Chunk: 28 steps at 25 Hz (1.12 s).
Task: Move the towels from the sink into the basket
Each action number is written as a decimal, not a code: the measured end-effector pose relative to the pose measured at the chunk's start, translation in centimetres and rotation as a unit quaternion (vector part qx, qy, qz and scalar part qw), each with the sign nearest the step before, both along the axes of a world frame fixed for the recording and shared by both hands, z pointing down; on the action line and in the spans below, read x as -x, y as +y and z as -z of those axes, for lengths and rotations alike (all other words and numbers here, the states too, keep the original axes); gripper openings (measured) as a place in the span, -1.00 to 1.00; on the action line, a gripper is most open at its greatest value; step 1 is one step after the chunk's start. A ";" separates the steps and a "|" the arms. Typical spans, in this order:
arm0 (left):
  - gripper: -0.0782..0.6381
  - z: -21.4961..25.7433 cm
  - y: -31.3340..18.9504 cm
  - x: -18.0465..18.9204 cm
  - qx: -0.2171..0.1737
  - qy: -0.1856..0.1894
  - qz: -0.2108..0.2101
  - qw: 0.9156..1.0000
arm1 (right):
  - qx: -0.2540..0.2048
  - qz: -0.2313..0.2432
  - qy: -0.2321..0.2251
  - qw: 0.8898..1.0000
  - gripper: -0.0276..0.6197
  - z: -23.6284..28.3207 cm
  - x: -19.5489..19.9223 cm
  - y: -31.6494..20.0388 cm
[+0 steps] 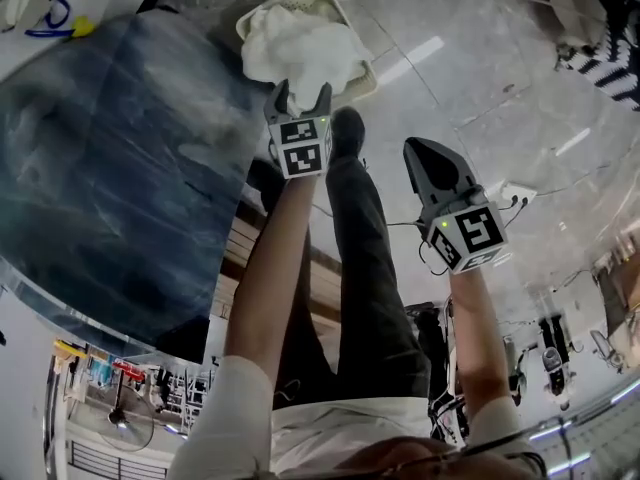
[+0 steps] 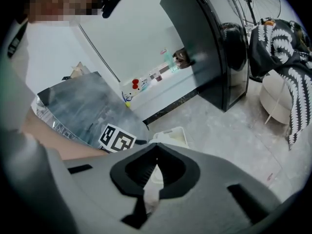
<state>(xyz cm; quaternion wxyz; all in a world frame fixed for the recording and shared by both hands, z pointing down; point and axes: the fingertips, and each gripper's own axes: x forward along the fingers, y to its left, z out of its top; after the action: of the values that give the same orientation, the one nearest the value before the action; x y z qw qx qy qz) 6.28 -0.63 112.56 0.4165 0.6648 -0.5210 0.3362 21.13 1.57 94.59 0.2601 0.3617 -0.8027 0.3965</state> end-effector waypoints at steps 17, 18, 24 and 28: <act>-0.06 20.2 -1.1 -0.9 -0.054 0.032 0.019 0.998 | -0.052 0.010 -0.010 0.999 -0.90 16.0 2.3 -3.4; -0.10 21.9 -1.2 -0.7 -0.062 0.030 0.019 0.997 | -0.055 0.010 -0.009 0.998 -0.90 17.5 2.6 -3.4; -0.41 33.4 -3.4 1.1 -0.121 0.033 0.028 0.992 | -0.097 0.028 0.001 0.995 -0.91 26.2 3.8 -4.4; -0.48 41.8 -3.0 3.0 -0.146 0.046 0.034 0.988 | -0.124 0.053 0.013 0.991 -0.90 32.4 4.7 -4.1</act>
<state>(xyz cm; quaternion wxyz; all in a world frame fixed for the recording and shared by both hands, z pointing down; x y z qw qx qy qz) 3.27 -3.61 70.73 0.3496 0.7150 -0.5675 0.2110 16.46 -2.52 62.20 0.2442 0.3530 -0.8605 0.2744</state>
